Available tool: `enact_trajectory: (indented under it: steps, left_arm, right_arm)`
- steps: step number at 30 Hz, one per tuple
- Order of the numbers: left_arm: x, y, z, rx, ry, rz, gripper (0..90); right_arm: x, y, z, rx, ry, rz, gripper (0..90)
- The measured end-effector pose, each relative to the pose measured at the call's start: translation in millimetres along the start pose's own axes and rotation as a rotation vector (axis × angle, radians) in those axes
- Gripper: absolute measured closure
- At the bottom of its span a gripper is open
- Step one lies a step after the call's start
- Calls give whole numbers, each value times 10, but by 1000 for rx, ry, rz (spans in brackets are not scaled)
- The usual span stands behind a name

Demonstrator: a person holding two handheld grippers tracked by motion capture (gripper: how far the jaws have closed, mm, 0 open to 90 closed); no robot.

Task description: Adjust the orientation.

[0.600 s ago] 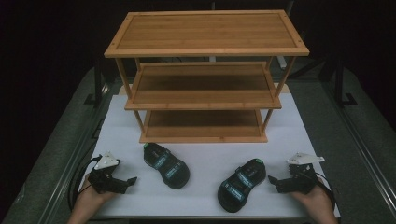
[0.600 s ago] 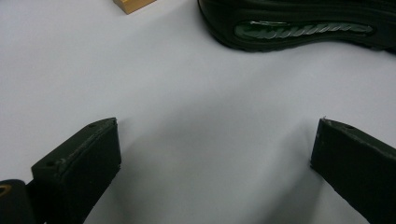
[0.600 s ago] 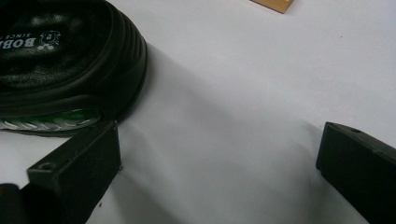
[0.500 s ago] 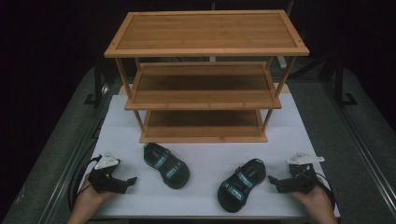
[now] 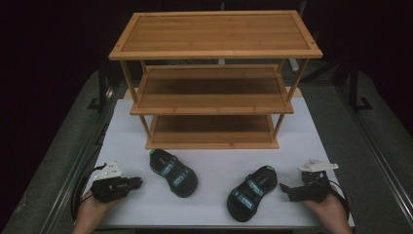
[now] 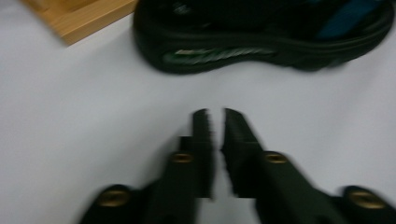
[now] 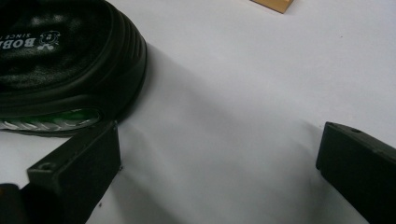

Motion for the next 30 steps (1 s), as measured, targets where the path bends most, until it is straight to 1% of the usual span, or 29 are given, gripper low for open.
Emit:
enact_trajectory:
  steps: [2, 3, 4, 6, 7, 8, 10, 11, 12, 16, 18, 19, 20, 21, 22, 23, 27, 28, 30]
  left_arm:
    - [-10, 43, -58, -2, -30, -2, 900]
    - [-10, 43, -58, -2, -30, -2, 900]
    - [-37, 76, -122, -12, -57, 1, 900]
    - [-74, 108, -196, -28, -81, -9, 900]
    - [-74, 108, -196, -28, -81, -9, 900]
    - [-109, 143, -265, -45, -98, -15, 900]
    - [-155, 178, -331, -67, -113, -7, 900]
    - [-155, 178, -331, -67, -113, -7, 900]
    - [-196, 203, -372, -79, -123, -8, 900]
    - [-320, 247, -462, -113, -149, 2, 900]
    - [-376, 259, -489, -129, -151, 5, 900]
    - [-376, 259, -489, -129, -151, 5, 900]
    - [-437, 267, -504, -138, -157, 14, 900]
    - [-466, 269, -506, -145, -155, 24, 900]
    - [-466, 269, -506, -145, -155, 24, 900]
    - [-514, 276, -507, -153, -147, 33, 900]
    - [-569, 295, -515, -157, -145, 34, 900]
    - [-601, 316, -534, -163, -151, 28, 900]
    - [-637, 335, -557, -173, -146, 27, 900]
  right_arm:
    - [0, 0, 0, 0, 0, 0, 0]
    - [1, 0, 0, 0, 0, 0, 0]
    - [0, 0, 0, 0, 0, 0, 0]
    - [0, 0, 0, 0, 0, 0, 0]
    - [0, 0, 0, 0, 0, 0, 0]
    - [0, 0, 0, 0, 0, 0, 0]
    - [0, 0, 0, 0, 0, 0, 0]
    - [0, 0, 0, 0, 0, 0, 0]
    - [0, 0, -1, 0, 1, 0, 0]
    - [0, 0, 0, 0, 1, 0, 0]
    - [0, 0, -1, 0, 1, 0, 0]
    - [0, 0, 0, 0, 1, 0, 0]
    - [0, 0, 0, 0, 0, 0, 0]
    - [0, 0, 0, 0, 0, 0, 0]
    - [0, 0, 0, 0, 0, 0, 0]
    - [0, 0, 0, 0, 1, 0, 0]
    - [0, 0, 0, 0, 0, 0, 0]
    - [-1, 0, 0, 0, 1, 0, 0]
    - [-1, 0, 0, 0, 0, 0, 0]
Point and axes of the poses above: each handheld gripper's, and its own axes: x roughly backward along the jaws, y roughly out of its top, z roughly to its left, the point moved 6 cm from there along -x, roughly forward along the jaws, and after that the axes turned 7 degrees about -y, right-handed, at the moved point
